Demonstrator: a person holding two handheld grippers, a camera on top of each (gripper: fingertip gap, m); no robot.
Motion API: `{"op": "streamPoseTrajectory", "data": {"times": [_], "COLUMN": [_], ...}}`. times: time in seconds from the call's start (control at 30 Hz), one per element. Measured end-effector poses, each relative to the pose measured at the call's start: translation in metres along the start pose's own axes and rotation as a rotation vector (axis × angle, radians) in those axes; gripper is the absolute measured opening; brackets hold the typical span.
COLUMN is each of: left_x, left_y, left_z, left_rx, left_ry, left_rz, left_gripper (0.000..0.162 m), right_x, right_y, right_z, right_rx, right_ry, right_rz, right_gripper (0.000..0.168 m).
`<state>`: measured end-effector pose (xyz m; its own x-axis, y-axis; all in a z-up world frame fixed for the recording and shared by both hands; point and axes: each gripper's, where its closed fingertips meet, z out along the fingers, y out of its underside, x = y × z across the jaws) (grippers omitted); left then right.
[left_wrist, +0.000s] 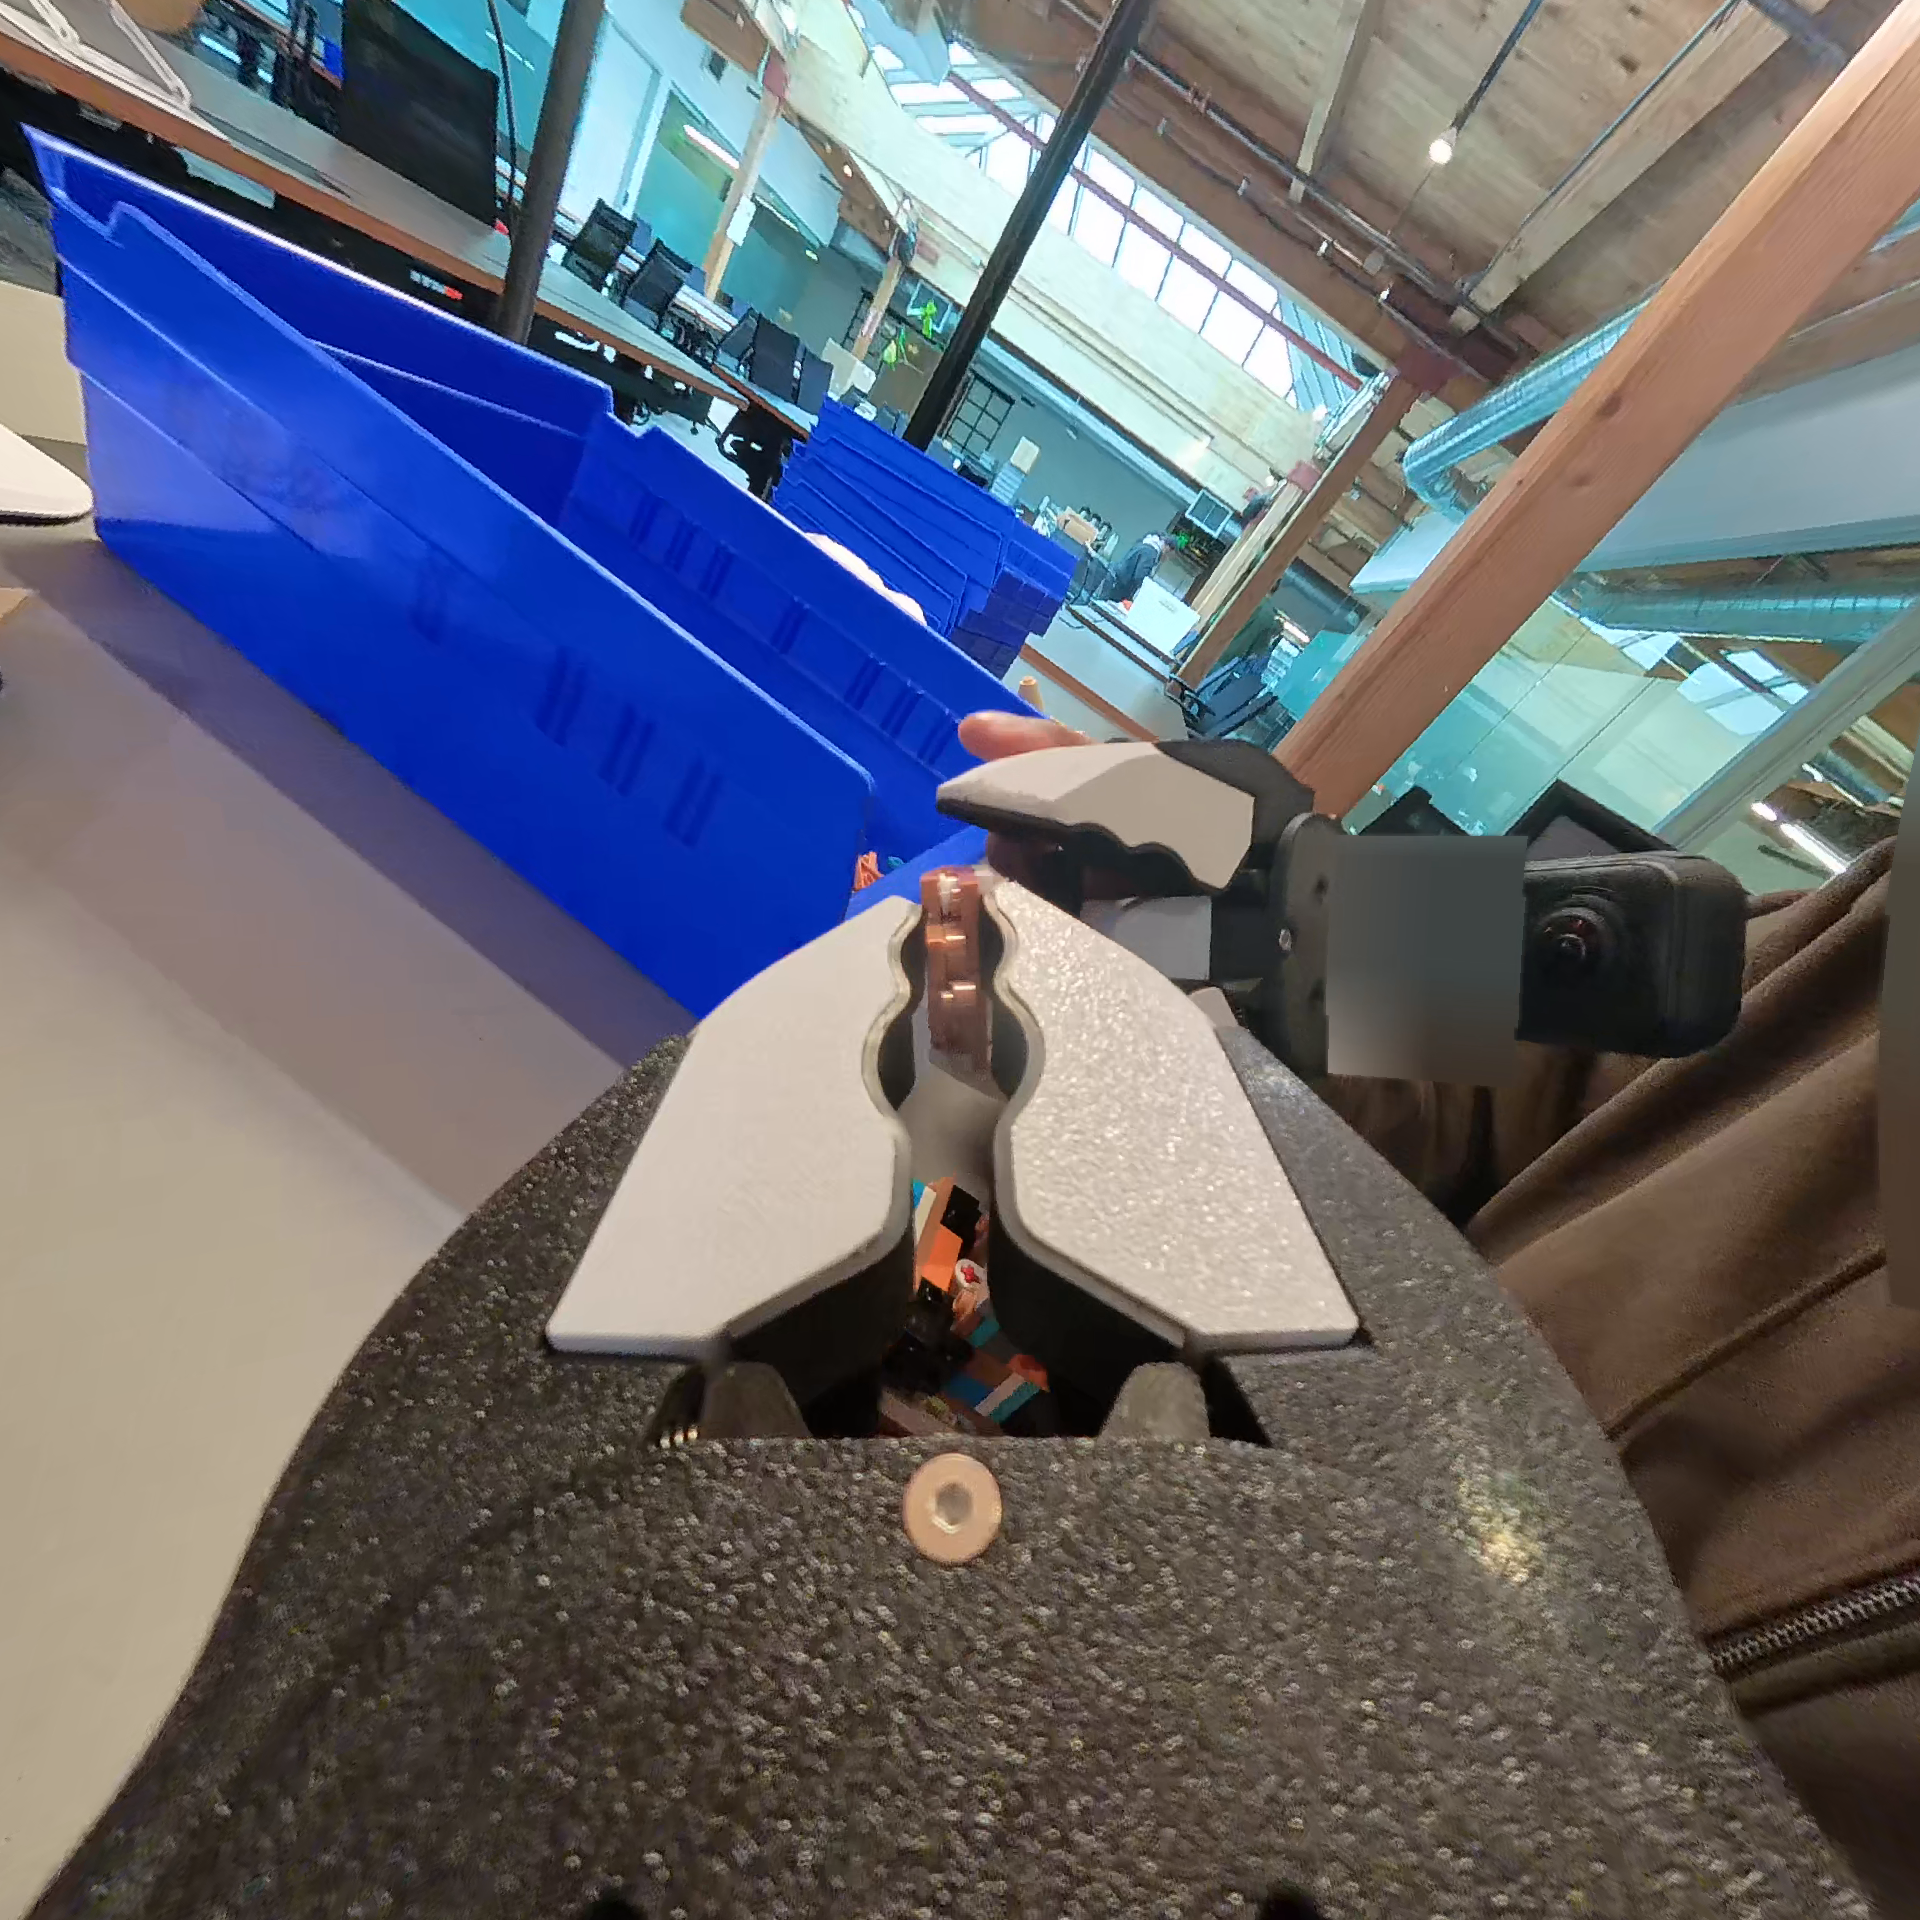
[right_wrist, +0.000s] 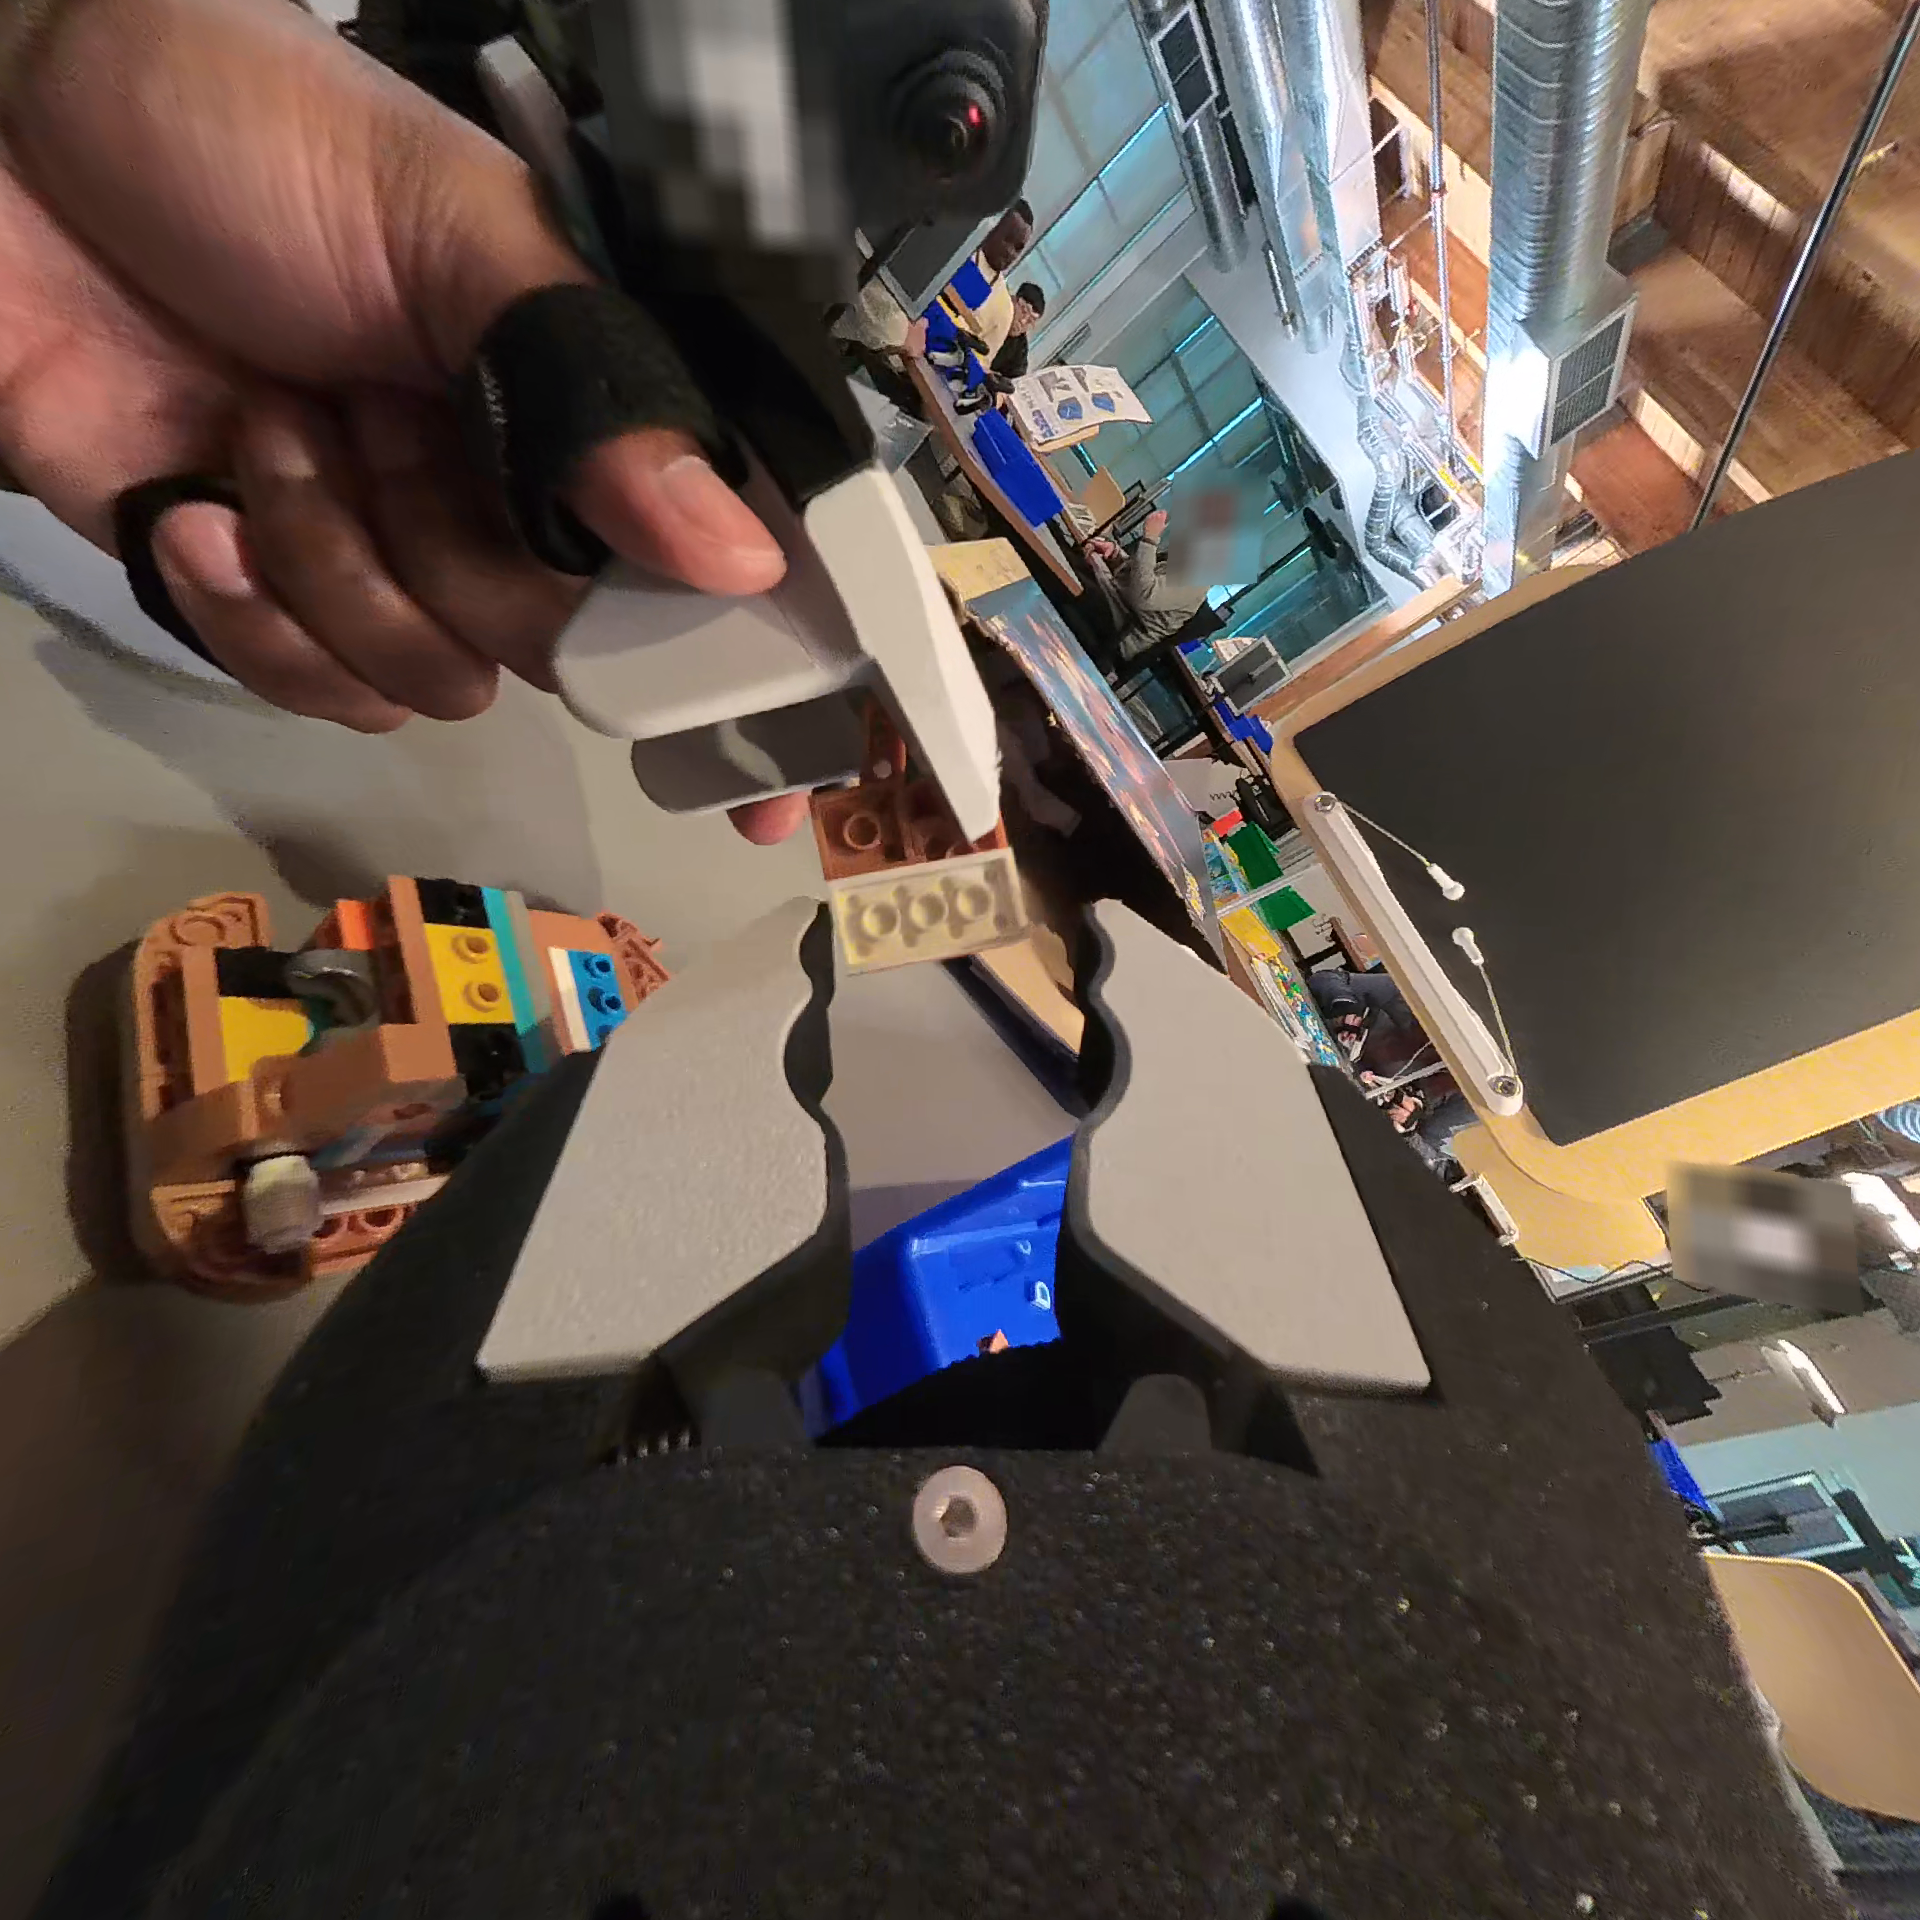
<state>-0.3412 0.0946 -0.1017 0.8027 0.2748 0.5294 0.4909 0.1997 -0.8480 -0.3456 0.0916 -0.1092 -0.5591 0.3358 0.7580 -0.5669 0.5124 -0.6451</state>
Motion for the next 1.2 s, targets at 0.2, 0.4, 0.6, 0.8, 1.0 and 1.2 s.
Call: {"op": "streamPoseTrajectory", "data": {"times": [0.2,0.4,0.6,0.8,1.0,1.2], "left_x": [0.003,0.002,0.001,-0.001,0.004,0.009], "left_y": [0.003,0.004,0.010,0.012,0.015,0.013], "left_z": [0.002,0.001,0.004,0.003,0.006,0.005], "left_rx": [-0.026,-0.054,-0.086,-0.123,-0.144,-0.171], "left_ry": [0.025,0.019,0.007,-0.054,-0.071,-0.097], "left_rz": [0.018,0.065,0.099,0.193,0.264,0.460], "left_gripper": [0.010,0.012,0.013,0.010,0.010,0.011], "right_x": [-0.006,0.001,0.004,0.002,0.001,-0.001], "right_y": [0.000,0.004,0.003,0.000,0.002,-0.003], "right_z": [-0.001,-0.001,-0.002,-0.002,-0.001,-0.004], "right_rx": [-0.001,-0.005,-0.001,-0.017,-0.056,0.001], "right_ry": [-0.035,-0.015,-0.007,0.022,0.046,-0.044], "right_rz": [-0.002,0.067,0.081,-0.009,-0.084,0.101], "right_gripper": [0.035,0.035,0.034,0.043,0.035,0.035]}}
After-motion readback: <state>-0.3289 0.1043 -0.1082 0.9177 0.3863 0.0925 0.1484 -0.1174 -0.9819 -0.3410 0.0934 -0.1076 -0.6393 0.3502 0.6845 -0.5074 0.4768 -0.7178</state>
